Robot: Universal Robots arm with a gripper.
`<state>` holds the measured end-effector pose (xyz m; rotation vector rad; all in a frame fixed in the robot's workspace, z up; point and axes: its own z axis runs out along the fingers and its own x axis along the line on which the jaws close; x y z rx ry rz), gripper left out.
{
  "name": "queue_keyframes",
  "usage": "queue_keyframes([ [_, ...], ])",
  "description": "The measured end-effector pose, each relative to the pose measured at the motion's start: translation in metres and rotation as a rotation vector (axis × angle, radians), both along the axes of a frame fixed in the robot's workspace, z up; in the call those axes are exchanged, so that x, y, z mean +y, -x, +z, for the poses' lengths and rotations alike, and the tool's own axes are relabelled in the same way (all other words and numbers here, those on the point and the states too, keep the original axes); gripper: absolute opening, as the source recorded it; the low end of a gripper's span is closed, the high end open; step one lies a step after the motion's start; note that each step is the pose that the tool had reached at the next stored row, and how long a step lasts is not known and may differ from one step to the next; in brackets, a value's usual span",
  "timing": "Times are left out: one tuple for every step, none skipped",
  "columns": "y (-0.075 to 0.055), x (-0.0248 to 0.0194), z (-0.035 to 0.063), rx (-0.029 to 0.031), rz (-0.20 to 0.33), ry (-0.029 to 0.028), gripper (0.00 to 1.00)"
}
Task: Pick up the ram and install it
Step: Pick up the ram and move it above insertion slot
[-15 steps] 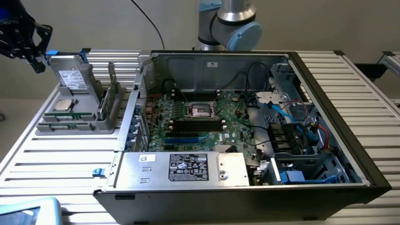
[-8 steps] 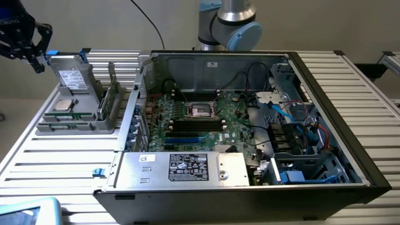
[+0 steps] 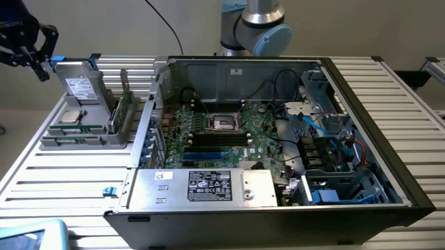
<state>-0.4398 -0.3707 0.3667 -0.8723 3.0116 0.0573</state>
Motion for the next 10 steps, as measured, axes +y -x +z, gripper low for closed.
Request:
queue_keyframes([
  [0.0000, 0.0000, 0.0000, 0.0000, 0.018, 0.0002, 0.11],
  [0.0000, 0.0000, -0.0001, -0.0001, 0.036, 0.0005, 0.11],
  [0.0000, 0.0000, -0.0001, 0.0000, 0.054, 0.0011, 0.11],
  [0.0000, 0.0000, -0.0001, 0.0000, 0.073, 0.0016, 0.11],
  [0.0000, -0.0001, -0.0002, 0.0001, 0.092, 0.0021, 0.11],
  [0.0000, -0.0001, -0.0002, 0.0001, 0.110, 0.0026, 0.11],
  [0.0000, -0.0001, -0.0002, 0.0001, 0.127, 0.0031, 0.11],
  [0.0000, 0.0000, -0.0003, 0.0001, 0.145, 0.0034, 0.11],
  [0.0000, 0.0000, -0.0003, 0.0001, 0.163, 0.0039, 0.11],
  [0.0000, 0.0000, -0.0004, 0.0000, 0.183, 0.0044, 0.11],
])
